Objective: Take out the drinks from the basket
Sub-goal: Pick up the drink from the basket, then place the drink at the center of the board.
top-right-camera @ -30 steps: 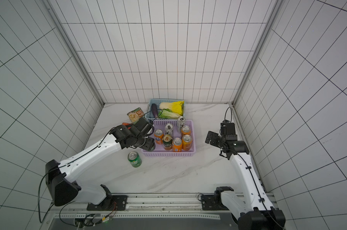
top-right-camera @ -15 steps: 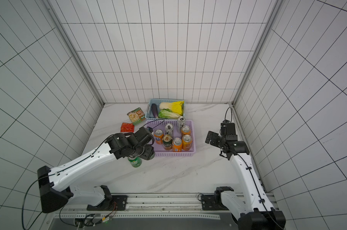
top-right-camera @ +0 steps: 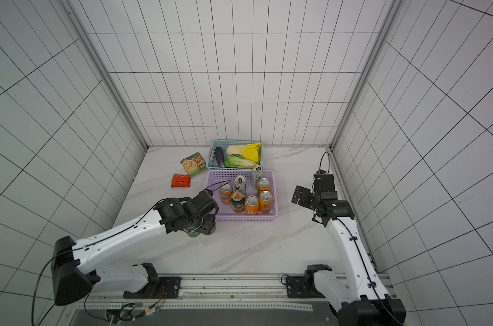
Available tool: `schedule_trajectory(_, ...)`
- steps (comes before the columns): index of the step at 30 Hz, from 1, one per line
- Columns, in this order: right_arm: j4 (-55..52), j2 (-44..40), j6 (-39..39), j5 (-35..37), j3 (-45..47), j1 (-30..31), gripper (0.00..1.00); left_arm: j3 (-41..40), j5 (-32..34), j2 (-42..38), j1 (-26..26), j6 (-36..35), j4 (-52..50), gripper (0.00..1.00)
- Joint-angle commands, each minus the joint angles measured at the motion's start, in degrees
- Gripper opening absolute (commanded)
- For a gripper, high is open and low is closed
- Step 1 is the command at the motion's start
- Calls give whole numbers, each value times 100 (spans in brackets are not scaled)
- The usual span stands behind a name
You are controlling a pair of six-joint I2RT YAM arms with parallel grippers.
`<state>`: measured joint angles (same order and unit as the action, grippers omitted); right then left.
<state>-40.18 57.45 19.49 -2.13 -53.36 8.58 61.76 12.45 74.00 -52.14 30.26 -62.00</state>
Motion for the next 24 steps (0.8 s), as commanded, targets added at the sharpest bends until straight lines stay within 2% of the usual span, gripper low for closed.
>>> schedule_trajectory(1, -73, -96, -32, 7, -266, -64, 99, -72, 136, 36, -29, 138, 577, 55)
schedule_trajectory(24, -72, 3, -68, -24, -305, -66, 99, -740, 152, 641, -95, 462, 1502, 59)
